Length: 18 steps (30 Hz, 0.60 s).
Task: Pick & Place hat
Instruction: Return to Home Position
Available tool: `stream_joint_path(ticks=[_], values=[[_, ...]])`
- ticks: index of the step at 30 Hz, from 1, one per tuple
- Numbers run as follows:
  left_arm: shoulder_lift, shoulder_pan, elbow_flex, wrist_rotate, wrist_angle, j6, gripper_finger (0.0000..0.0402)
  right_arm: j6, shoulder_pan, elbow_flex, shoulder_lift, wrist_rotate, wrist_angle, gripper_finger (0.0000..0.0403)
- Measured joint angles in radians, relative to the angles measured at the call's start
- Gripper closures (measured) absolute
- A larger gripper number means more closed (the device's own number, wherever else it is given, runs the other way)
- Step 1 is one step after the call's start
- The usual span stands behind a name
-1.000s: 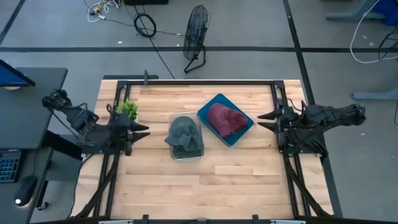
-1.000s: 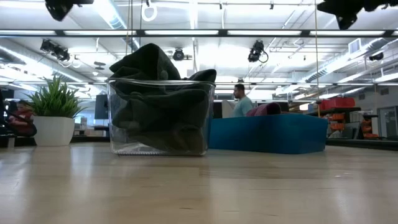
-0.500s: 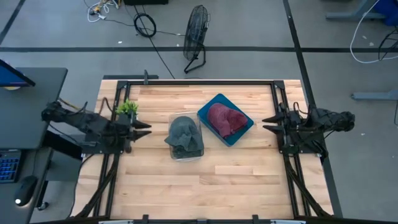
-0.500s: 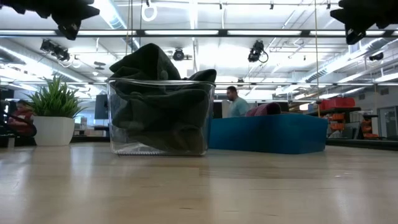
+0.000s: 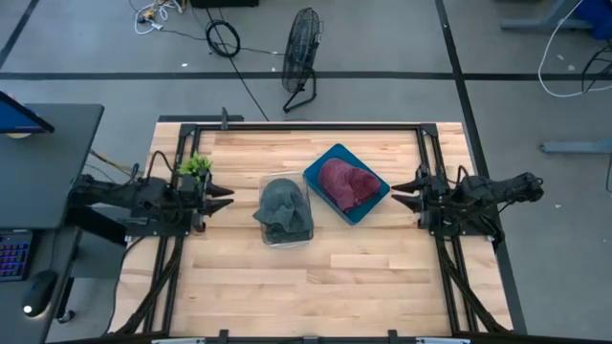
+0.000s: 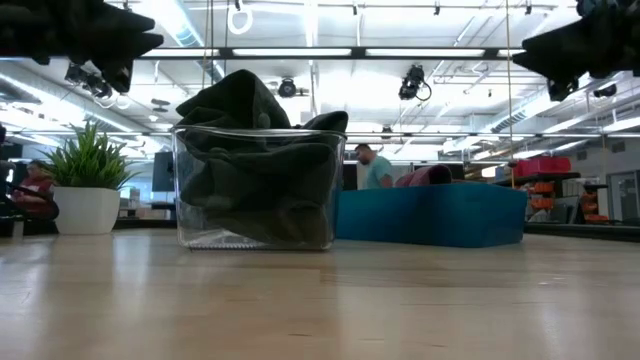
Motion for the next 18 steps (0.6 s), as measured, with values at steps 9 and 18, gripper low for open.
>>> stream_joint_path(ticks=[9,18], values=[[-0.108,0.022,-0.077,0.015,0.008,0.046,0.0283,0.034,0.000,-0.068,0.000,-0.003,0.029,0.0279],[-0.131,0.021,-0.150,0.074,0.010,0.047,0.0283,-0.015,-0.001,-0.164,-0.001,-0.018,0.198,0.0279]])
